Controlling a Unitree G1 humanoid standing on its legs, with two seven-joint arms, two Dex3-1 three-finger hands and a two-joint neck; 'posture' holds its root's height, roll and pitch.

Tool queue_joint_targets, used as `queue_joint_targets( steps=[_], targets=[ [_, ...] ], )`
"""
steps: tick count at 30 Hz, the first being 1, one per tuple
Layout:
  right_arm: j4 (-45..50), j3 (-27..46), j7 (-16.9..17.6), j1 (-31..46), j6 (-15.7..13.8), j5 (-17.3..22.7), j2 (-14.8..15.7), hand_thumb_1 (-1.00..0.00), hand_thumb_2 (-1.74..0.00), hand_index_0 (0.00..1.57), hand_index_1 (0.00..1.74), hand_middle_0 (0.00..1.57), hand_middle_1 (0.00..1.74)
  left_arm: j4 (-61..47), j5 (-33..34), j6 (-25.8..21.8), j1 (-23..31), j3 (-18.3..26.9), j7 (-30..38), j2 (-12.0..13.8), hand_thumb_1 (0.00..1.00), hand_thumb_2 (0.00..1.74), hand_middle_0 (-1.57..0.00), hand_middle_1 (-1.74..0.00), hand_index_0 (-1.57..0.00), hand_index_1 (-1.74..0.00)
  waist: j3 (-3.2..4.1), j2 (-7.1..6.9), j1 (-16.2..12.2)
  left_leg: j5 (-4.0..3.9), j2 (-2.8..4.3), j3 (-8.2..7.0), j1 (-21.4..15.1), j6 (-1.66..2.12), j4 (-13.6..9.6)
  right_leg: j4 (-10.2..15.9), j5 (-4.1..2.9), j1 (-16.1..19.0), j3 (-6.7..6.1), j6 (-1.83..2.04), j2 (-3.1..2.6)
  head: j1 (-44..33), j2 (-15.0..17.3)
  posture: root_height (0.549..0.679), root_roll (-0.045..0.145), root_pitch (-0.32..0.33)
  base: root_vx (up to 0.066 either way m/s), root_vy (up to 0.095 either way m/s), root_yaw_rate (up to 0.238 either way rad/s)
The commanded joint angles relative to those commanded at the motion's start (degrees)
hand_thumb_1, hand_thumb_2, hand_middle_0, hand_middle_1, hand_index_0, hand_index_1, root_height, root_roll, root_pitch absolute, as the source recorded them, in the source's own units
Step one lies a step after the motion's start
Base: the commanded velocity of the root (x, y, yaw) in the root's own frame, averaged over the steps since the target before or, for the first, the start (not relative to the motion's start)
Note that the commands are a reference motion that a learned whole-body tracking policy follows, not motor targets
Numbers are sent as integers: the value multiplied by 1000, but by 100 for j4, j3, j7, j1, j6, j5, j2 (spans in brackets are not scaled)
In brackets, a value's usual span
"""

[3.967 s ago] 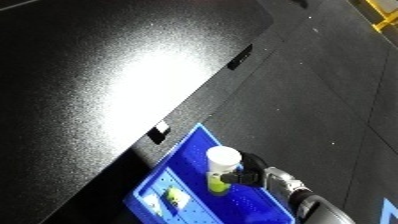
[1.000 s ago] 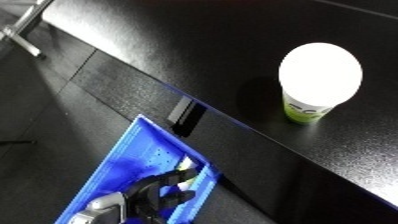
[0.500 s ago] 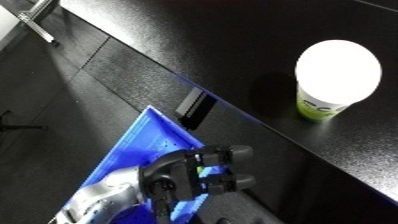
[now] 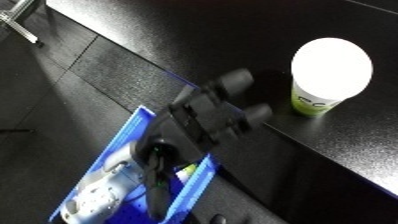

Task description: Pick up the object and place it into the box

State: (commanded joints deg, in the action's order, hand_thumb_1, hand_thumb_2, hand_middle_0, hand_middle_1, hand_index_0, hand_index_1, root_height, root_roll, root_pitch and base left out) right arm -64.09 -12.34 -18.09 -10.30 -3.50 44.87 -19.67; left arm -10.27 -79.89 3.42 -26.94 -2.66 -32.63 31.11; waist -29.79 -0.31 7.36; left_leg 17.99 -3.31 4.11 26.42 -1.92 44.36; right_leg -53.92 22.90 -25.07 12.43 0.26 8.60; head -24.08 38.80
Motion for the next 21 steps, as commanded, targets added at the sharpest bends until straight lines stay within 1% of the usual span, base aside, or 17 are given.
queue_joint_targets(
  steps=[2,5,9,13,16,18,21],
  targets=[
    [-4,36,-16,14,7,-11,31,0,0,0,0,0,0,115,361,-379,-23,196,385,-20,0,0,0,0,0,0,0,-22,12,2,0,4,-18,5,4,-5,3,16,1,-5,-1,61,37,619,23,-30,32,-20,-26],
    [0,73,-34,30,18,-6,62,0,0,0,0,0,0,283,1041,-829,-64,462,914,47,0,0,0,0,0,0,0,-42,22,9,-4,5,-27,8,27,-14,8,33,0,-12,-4,127,72,619,23,-34,31,-17,-31],
    [2,96,-72,38,62,26,55,0,0,0,0,0,0,456,1991,-1108,-163,695,1494,207,0,0,0,0,0,0,0,-35,11,15,-5,-12,-31,10,47,-32,28,41,-16,-26,-17,147,90,618,24,-36,23,1,-62],
    [-1,75,-99,14,85,113,33,0,0,0,0,0,0,512,3028,-1235,-271,692,2181,349,0,0,0,0,0,0,0,-1,-21,20,-9,-39,-22,3,67,-56,42,27,-40,-35,-21,202,30,618,24,-36,17,19,-64],
    [-6,32,-100,-15,79,144,15,0,0,0,0,0,0,550,3654,-1181,-363,618,2641,412,0,0,0,0,0,0,0,31,-62,22,-11,-63,-7,-4,86,-74,45,-1,-68,-35,-28,186,-16,618,24,-36,8,34,-72],
    [-5,-10,-101,-44,80,155,-6,0,0,0,0,0,0,606,4002,-1085,-464,508,2873,451,0,0,0,0,0,0,0,46,-106,25,-8,-84,4,-9,97,-79,40,-24,-95,-33,-36,165,-41,617,24,-35,6,38,-83],
    [-4,-74,-96,-106,106,165,-42,0,0,0,0,0,0,708,4294,-908,-636,289,3104,492,0,0,0,0,0,0,0,54,-175,32,1,-120,19,-15,117,-76,27,-54,-132,-26,-49,124,-65,617,24,-34,6,31,-83]
  ],
)
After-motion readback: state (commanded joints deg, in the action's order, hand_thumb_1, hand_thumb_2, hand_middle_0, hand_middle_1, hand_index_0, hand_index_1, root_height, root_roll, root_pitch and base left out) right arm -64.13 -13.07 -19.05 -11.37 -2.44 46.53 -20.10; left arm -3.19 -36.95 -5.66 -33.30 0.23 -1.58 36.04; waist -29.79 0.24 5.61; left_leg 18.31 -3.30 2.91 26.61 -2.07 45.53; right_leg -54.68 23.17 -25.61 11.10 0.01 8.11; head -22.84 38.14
